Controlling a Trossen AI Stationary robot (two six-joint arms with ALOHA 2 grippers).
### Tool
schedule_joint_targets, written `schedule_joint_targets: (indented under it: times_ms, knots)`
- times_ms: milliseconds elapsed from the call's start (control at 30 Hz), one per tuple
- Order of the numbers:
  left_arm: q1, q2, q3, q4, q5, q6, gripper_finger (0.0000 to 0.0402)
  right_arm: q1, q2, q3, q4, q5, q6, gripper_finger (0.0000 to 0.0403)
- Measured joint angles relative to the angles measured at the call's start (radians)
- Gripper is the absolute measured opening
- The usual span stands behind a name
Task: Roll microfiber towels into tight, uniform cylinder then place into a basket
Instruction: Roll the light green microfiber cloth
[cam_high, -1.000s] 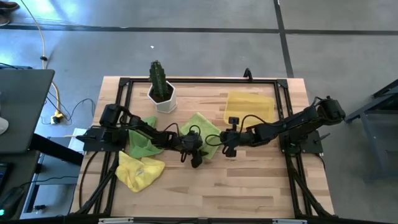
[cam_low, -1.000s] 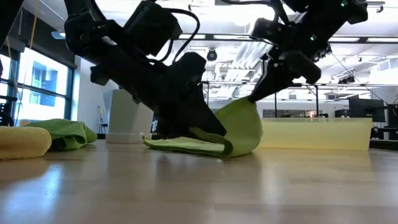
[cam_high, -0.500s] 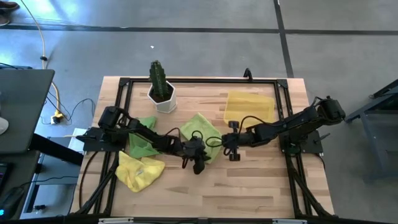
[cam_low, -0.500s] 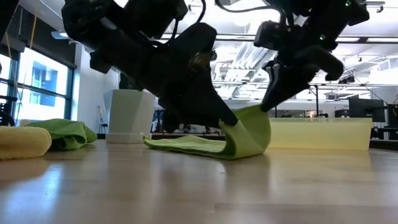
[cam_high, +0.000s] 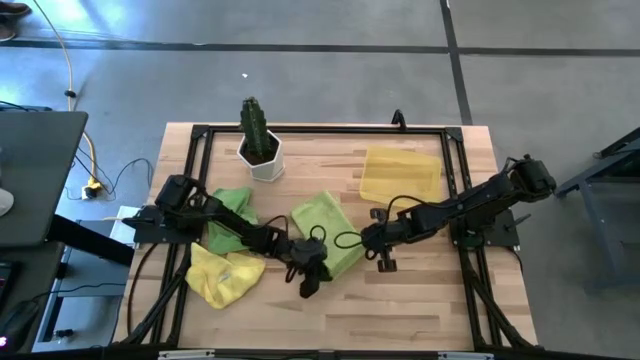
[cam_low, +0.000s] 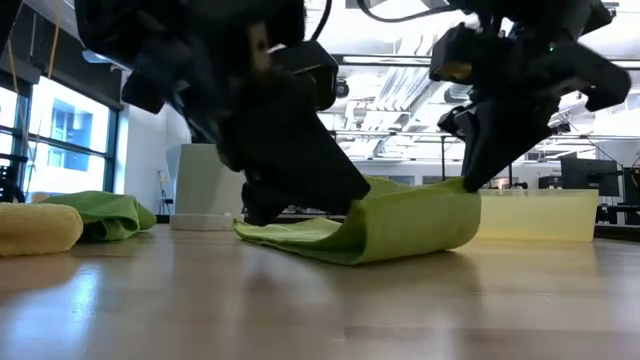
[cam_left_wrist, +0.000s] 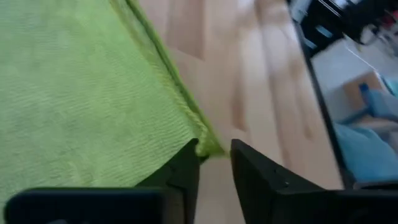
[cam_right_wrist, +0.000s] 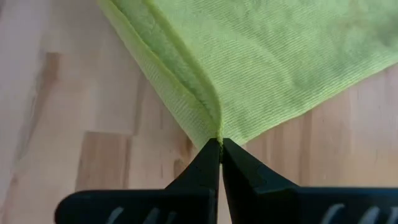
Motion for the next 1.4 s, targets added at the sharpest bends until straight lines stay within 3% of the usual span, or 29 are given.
schedule_joint_targets:
  times_ms: [300,500,733,867,1033,1267,1400]
  knots:
    - [-0.014,-0.010,0.000,0.002,0.024,0.017,0.0156,0.023,0.065,0.000,0.055,-0.009,-0.007,0.0000]
    - [-0.016,-0.017,0.000,-0.022,0.028,0.018,0.0163,0.024,0.131,0.000,0.053,-0.011,-0.010,0.0000]
    - [-0.017,-0.017,0.000,-0.016,0.121,0.018,0.0163,0.024,0.116,0.000,0.055,-0.011,-0.118,0.0000]
    - [-0.018,-0.017,0.000,-0.006,0.067,0.039,0.0163,0.024,0.116,0.000,0.055,0.014,-0.151,0.0000]
    - [-0.036,-0.017,0.016,0.052,0.011,0.205,0.0159,0.015,0.116,0.000,0.058,0.097,-0.106,0.0000]
    - [-0.063,-0.017,0.084,0.050,-0.033,0.388,0.0150,-0.006,0.116,0.000,0.104,0.106,-0.104,0.0000]
    - [-0.059,-0.017,0.099,0.003,-0.063,0.411,0.0146,-0.018,0.116,0.000,0.122,0.109,-0.103,0.0000]
